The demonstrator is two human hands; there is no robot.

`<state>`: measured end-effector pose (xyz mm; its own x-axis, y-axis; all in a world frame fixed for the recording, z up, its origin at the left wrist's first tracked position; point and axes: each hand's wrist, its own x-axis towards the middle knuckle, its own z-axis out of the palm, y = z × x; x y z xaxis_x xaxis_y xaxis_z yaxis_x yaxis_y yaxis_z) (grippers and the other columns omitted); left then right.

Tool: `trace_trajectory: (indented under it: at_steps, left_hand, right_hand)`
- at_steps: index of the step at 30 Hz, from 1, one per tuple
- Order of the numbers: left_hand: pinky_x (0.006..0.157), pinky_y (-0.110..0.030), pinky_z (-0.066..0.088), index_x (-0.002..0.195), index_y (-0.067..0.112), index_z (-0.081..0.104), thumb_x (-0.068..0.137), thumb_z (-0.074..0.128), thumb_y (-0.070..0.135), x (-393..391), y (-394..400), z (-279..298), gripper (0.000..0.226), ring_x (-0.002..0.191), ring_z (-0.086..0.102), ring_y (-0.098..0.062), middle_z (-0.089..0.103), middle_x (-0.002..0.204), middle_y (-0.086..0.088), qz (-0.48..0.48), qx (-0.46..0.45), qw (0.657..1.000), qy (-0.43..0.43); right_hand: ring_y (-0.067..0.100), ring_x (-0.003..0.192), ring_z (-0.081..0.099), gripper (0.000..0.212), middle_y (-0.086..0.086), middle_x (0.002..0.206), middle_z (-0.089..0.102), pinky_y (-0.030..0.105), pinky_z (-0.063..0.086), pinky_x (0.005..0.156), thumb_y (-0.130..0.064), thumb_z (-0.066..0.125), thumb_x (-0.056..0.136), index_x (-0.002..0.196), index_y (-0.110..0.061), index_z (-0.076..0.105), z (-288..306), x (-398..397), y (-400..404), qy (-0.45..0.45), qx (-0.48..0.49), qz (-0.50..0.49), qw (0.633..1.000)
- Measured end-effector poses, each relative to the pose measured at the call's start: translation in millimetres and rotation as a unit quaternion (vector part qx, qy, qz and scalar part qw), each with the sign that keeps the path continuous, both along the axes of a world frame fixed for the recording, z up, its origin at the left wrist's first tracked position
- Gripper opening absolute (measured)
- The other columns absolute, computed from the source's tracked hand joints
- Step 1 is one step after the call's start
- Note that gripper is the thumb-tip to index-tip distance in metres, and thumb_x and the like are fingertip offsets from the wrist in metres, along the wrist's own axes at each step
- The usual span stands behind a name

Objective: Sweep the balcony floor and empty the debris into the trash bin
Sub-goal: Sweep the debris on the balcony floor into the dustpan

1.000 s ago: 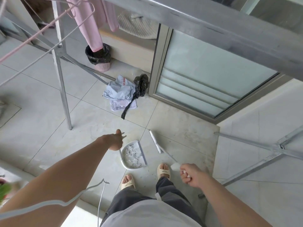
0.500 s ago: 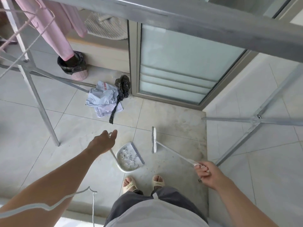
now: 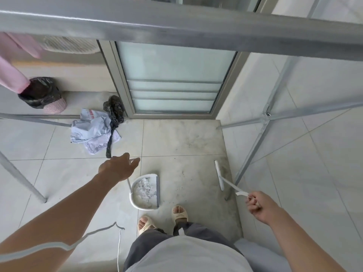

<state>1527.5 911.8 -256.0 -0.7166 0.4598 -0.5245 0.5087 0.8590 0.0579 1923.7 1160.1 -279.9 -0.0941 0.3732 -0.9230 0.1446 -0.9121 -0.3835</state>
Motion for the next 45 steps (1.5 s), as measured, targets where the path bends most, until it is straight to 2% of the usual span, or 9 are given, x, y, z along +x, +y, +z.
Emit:
trace_trajectory:
  at_steps: [5,9,15,22,27,30,33,40,45]
  left_hand:
    - [0.092,-0.043,0.044,0.122,0.025,0.052,0.093,0.022,0.067,3.1,14.0,-12.6,0.059,0.113,0.058,-0.034,0.062,0.120,-0.012,-0.047,-0.024,0.999,0.000]
    - [0.091,-0.041,0.043,0.124,0.027,0.052,0.094,0.020,0.065,1.0,20.8,-20.2,0.058,0.114,0.057,-0.031,0.062,0.122,-0.009,-0.055,-0.037,0.998,0.004]
    - [0.098,-0.045,0.043,0.133,0.025,0.047,0.094,0.014,0.065,-10.4,32.6,-26.7,0.065,0.121,0.054,-0.034,0.058,0.132,-0.012,-0.044,-0.048,0.998,-0.008]
    - [0.099,-0.043,0.040,0.133,0.025,0.044,0.093,0.015,0.067,-5.1,37.0,-29.8,0.064,0.121,0.053,-0.033,0.057,0.132,-0.013,-0.029,-0.063,0.997,-0.015]
    - [0.096,-0.042,0.042,0.127,0.023,0.043,0.093,0.016,0.067,-3.5,27.8,-30.0,0.062,0.114,0.057,-0.032,0.063,0.120,-0.010,-0.028,-0.071,0.997,-0.027]
    - [0.094,-0.040,0.042,0.125,0.023,0.043,0.094,0.016,0.067,-1.4,20.2,-25.7,0.060,0.111,0.057,-0.032,0.063,0.117,-0.009,-0.024,-0.077,0.996,-0.026]
    - [0.091,-0.039,0.040,0.124,0.023,0.043,0.096,0.016,0.066,-0.4,6.8,-21.4,0.059,0.110,0.057,-0.031,0.063,0.117,-0.009,-0.017,-0.086,0.996,-0.019]
    - [0.090,-0.040,0.044,0.122,0.024,0.046,0.094,0.018,0.069,-2.8,-55.0,-15.9,0.060,0.111,0.058,-0.033,0.063,0.122,-0.011,0.088,-0.058,0.994,-0.018]
    - [0.084,-0.040,0.044,0.117,0.023,0.052,0.087,0.022,0.075,6.1,-117.7,-12.0,0.067,0.105,0.055,-0.035,0.060,0.113,-0.011,0.246,-0.015,0.969,-0.022]
  right_hand:
    - [0.000,0.026,0.030,0.023,0.004,0.066,0.032,0.011,0.023,0.023,0.002,0.026,0.094,0.080,-0.009,0.042,2.3,25.5,7.7,0.014,-0.044,-0.054,0.997]
    - [0.001,0.024,0.030,0.026,0.005,0.048,0.037,0.009,0.023,0.024,0.005,0.025,0.091,0.076,-0.007,0.043,0.2,23.5,11.2,-0.010,-0.048,-0.051,0.997]
    - [0.002,0.025,0.034,0.025,0.005,0.061,0.036,0.007,0.024,0.029,0.007,0.028,0.089,0.074,-0.007,0.041,-20.5,-19.1,-20.0,-0.081,-0.037,0.059,0.994]
    - [0.008,0.040,0.033,0.020,0.003,0.052,0.038,0.015,0.025,0.036,0.002,0.035,0.086,0.074,-0.009,0.047,-17.1,-74.2,-68.8,-0.107,-0.035,0.233,0.966]
    - [0.005,0.034,0.034,0.014,0.004,0.056,0.042,0.015,0.026,0.030,0.002,0.039,0.090,0.093,-0.003,0.052,-19.0,-93.6,-61.5,-0.025,-0.082,0.242,0.966]
    - [0.004,0.033,0.033,0.011,0.008,0.059,0.045,0.014,0.024,0.028,0.000,0.041,0.093,0.085,-0.005,0.048,-24.5,-102.3,-40.8,0.024,-0.110,0.212,0.971]
    - [0.004,0.035,0.032,0.007,0.010,0.061,0.047,0.015,0.023,0.028,-0.001,0.043,0.092,0.091,-0.005,0.048,-22.7,-109.9,-23.2,0.038,-0.102,0.245,0.963]
    - [0.005,0.035,0.034,0.019,0.009,0.063,0.044,0.016,0.023,0.029,0.002,0.043,0.090,0.105,0.008,0.054,-23.0,-118.0,6.0,0.004,-0.032,0.318,0.948]
    - [0.005,0.033,0.032,0.015,0.008,0.062,0.040,0.014,0.022,0.030,0.001,0.042,0.090,0.093,0.006,0.056,-34.4,-133.5,9.1,-0.044,0.004,0.341,0.939]
